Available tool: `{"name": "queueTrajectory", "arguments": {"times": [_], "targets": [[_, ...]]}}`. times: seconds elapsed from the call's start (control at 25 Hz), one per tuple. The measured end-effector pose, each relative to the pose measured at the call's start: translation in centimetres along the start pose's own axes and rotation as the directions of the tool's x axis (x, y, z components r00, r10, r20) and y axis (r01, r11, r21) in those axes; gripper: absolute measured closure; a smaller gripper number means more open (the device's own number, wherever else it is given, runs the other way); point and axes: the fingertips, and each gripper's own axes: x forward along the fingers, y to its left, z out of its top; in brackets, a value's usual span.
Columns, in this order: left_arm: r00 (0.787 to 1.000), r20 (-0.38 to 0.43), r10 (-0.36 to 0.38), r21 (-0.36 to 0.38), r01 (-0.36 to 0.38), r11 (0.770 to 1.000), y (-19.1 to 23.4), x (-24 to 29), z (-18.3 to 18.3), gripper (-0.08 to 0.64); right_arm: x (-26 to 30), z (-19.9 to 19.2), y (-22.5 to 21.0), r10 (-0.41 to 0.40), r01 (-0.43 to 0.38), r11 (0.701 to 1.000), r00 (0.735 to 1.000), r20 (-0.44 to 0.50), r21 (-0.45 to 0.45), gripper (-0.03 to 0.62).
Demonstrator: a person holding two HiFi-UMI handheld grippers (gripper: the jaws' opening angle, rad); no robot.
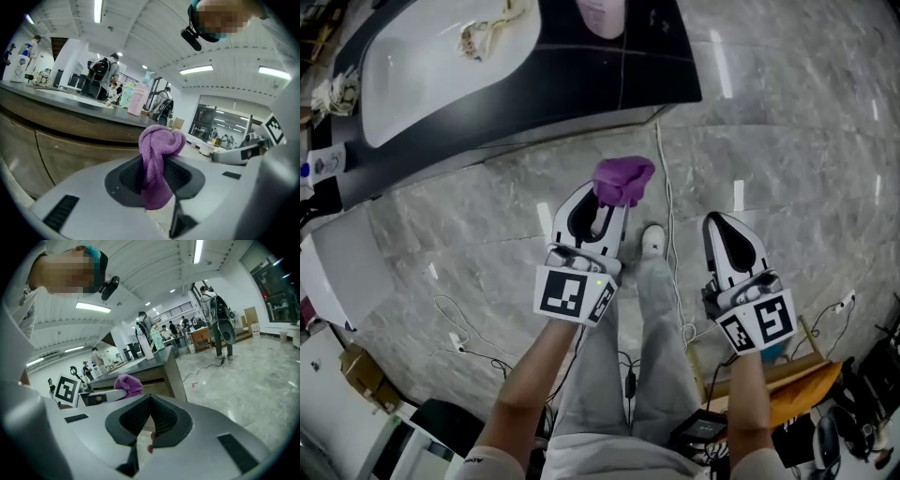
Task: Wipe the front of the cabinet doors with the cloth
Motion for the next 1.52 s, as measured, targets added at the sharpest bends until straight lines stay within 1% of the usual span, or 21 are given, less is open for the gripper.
{"name": "queueTrajectory", "arguments": {"times": [0.2,0.32,0.56,0.76,0.84,0.92,1.0,1.08,1.28,1.44,1.52], "targets": [[1.000,-0.014,-0.001,0.020,0.001,1.000,-0.4,4.0,-3.5,0.453,1.1,-4.1,-1.9,0.008,-0.007,1.000,1.000,-0.019,0.022,0.565],[1.000,-0.015,0.006,0.010,-0.005,1.000,0.1,5.8,-4.8,0.453,1.7,-5.8,-2.8,0.001,0.000,0.999,1.000,-0.022,0.046,0.565],[1.000,0.003,0.025,-0.004,-0.025,1.000,1.4,9.2,-4.5,0.453,2.7,-7.1,-3.1,0.013,-0.011,0.998,1.000,-0.028,0.060,0.565],[1.000,0.016,0.013,-0.013,-0.012,1.000,1.5,11.1,-4.5,0.453,3.6,-8.1,-3.0,0.014,-0.012,0.998,0.999,-0.041,0.065,0.565],[1.000,0.018,-0.006,-0.009,0.006,1.000,1.6,11.4,-4.7,0.453,3.8,-8.4,-2.7,0.014,-0.011,0.998,0.999,-0.049,0.065,0.565],[1.000,0.015,-0.026,0.004,0.026,1.000,2.2,11.3,-4.7,0.453,4.0,-8.6,-2.1,0.014,-0.010,0.998,0.998,-0.055,0.063,0.565],[1.000,0.009,-0.027,-0.001,0.027,1.000,3.2,10.7,-4.8,0.453,4.2,-8.8,-1.4,0.014,-0.010,0.998,0.998,-0.062,0.057,0.565],[1.000,-0.001,-0.011,-0.013,0.011,1.000,4.8,9.8,-5.1,0.453,4.5,-9.3,-0.6,0.011,-0.007,0.998,0.997,-0.072,0.057,0.565],[0.999,-0.015,0.032,0.015,-0.032,0.999,9.0,6.9,-5.3,0.453,5.5,-10.2,2.5,0.024,-0.019,0.998,0.996,-0.089,0.053,0.565],[0.999,-0.026,0.034,0.080,-0.031,0.996,12.2,4.6,-5.1,0.453,7.2,-11.0,5.3,0.050,-0.045,0.998,0.993,-0.111,0.041,0.565],[0.999,-0.030,0.036,0.101,-0.033,0.994,13.8,3.5,-4.9,0.453,8.1,-11.1,6.5,0.062,-0.058,0.998,0.991,-0.119,0.034,0.565]]}}
